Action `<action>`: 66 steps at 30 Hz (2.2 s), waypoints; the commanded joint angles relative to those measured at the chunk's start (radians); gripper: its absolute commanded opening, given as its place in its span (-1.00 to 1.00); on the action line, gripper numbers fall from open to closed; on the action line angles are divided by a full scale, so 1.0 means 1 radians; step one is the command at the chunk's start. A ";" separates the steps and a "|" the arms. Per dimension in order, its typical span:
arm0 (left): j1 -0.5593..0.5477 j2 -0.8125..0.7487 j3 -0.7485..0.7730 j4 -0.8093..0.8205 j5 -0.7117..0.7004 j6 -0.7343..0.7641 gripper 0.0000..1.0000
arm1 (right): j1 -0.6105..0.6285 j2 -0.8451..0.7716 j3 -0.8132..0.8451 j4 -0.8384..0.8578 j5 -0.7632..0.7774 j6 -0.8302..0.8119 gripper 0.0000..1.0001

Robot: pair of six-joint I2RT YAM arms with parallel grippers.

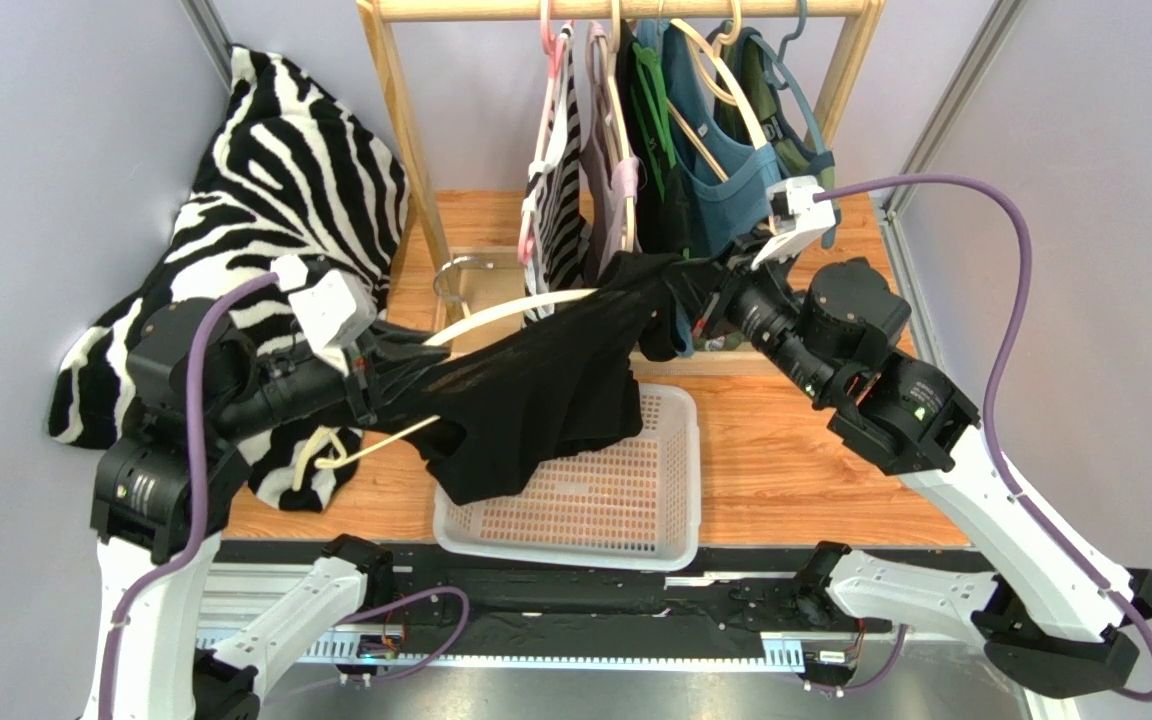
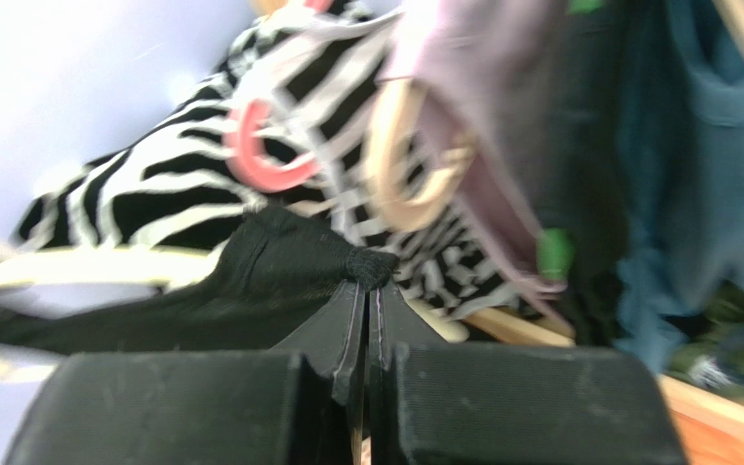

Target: Remove the tank top from the hanger

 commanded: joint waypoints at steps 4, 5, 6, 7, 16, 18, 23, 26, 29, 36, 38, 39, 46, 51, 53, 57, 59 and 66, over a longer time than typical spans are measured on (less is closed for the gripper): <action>-0.001 -0.074 0.059 -0.042 0.071 0.053 -1.00 | -0.144 -0.008 -0.042 -0.022 -0.014 0.047 -1.00; -0.001 -0.071 0.068 -0.042 0.063 0.056 -1.00 | -0.147 -0.009 -0.051 -0.028 -0.011 0.043 -1.00; -0.001 -0.073 0.086 -0.042 0.059 0.058 -1.00 | -0.148 -0.012 -0.064 -0.034 -0.007 0.043 -1.00; -0.001 -0.068 0.096 -0.042 0.055 0.058 -1.00 | -0.150 -0.023 -0.077 -0.033 -0.010 0.046 -1.00; -0.001 -0.010 0.149 0.035 -0.026 0.049 -1.00 | -0.148 -0.127 -0.298 -0.023 -0.087 0.101 -1.00; -0.001 0.004 0.169 0.036 -0.020 0.043 -1.00 | -0.148 -0.158 -0.344 -0.019 -0.112 0.107 -1.00; -0.001 0.047 0.198 0.062 0.031 -0.011 -1.00 | -0.130 -0.167 -0.361 -0.007 -0.171 0.110 -1.00; -0.001 0.073 0.217 0.079 0.060 -0.045 -1.00 | -0.105 -0.144 -0.338 -0.005 -0.182 0.095 -1.00; -0.001 0.094 0.225 0.093 0.077 -0.072 -1.00 | -0.075 -0.120 -0.315 -0.007 -0.185 0.074 -1.00; 0.001 0.117 0.254 0.150 0.072 -0.134 -1.00 | -0.026 -0.078 -0.337 -0.013 -0.161 0.078 -1.00; 0.001 0.116 0.261 0.147 0.066 -0.132 -1.00 | -0.021 -0.088 -0.370 -0.007 -0.158 0.086 -1.00; 0.001 0.117 0.261 0.145 0.063 -0.129 -1.00 | -0.019 -0.092 -0.380 -0.003 -0.164 0.086 -1.00; -0.001 0.123 0.182 0.127 0.080 -0.092 -1.00 | 0.074 -0.114 -0.259 -0.114 -0.124 -0.118 0.69; -0.019 0.146 0.134 0.076 0.085 -0.028 -1.00 | 0.106 -0.137 -0.087 -0.279 -0.182 -0.268 0.82; -0.039 0.154 0.120 0.047 0.083 0.003 -1.00 | 0.120 -0.132 -0.012 -0.342 -0.211 -0.327 0.82; -0.087 0.169 0.117 -0.005 0.083 0.049 -1.00 | 0.137 -0.115 0.050 -0.402 -0.236 -0.423 0.82; -0.110 0.174 0.110 -0.016 0.098 0.070 -1.00 | 0.143 -0.105 0.058 -0.396 -0.192 -0.475 0.81; -0.160 0.192 0.143 -0.119 0.216 0.202 -1.00 | 0.146 -0.068 0.093 -0.313 -0.254 -0.569 0.80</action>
